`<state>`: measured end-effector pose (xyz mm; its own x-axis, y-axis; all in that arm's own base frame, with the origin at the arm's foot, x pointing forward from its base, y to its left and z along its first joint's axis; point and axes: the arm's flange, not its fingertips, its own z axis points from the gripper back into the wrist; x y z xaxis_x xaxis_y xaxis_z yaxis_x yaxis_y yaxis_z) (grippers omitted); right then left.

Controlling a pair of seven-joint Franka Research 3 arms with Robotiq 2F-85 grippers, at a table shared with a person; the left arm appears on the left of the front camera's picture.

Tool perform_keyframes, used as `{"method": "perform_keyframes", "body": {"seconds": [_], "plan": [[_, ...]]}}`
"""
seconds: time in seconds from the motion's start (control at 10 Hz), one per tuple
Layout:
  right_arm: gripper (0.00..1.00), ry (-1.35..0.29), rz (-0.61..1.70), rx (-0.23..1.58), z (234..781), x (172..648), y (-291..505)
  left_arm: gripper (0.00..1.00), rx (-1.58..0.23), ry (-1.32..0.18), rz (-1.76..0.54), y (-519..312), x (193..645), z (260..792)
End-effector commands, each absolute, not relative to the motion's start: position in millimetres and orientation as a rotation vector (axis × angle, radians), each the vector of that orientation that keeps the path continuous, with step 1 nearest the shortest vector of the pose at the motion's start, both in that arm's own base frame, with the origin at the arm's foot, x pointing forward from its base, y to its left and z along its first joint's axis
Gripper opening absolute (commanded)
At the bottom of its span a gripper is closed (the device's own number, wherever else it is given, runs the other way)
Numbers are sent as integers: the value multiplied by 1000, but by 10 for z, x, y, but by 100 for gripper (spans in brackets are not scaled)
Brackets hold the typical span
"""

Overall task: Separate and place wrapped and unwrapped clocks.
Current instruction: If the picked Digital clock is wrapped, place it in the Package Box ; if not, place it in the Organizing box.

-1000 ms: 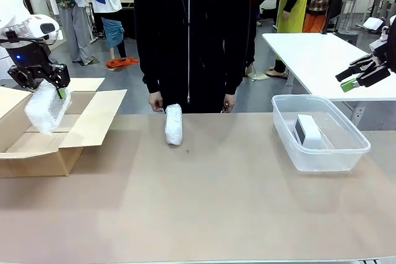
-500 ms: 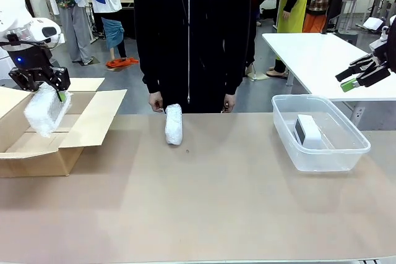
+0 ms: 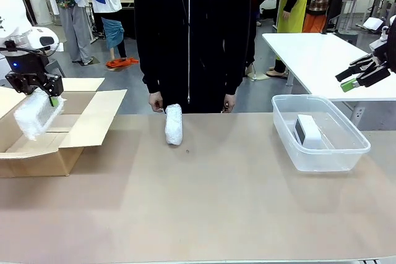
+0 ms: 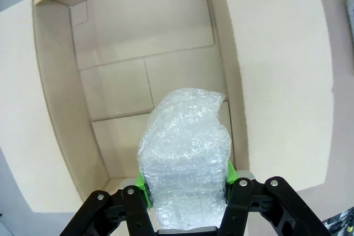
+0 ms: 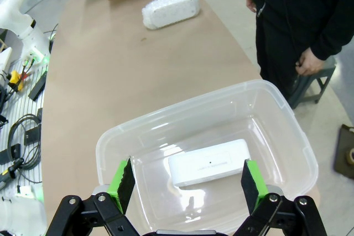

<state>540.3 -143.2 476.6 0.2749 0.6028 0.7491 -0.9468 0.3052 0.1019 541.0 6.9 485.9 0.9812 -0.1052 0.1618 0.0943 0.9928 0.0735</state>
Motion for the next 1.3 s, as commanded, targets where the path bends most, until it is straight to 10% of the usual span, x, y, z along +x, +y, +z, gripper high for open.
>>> {"method": "perform_keyframes", "body": {"seconds": [0.0, 1.2], "plan": [[100, -669, 1125, 604, 4761, 5397, -1410, 54, 62, -186, -122, 215, 5563, 4872], [100, -669, 1125, 604, 4761, 5397, -1410, 54, 3, -163, -124, 186, 6463, 4252]]}}
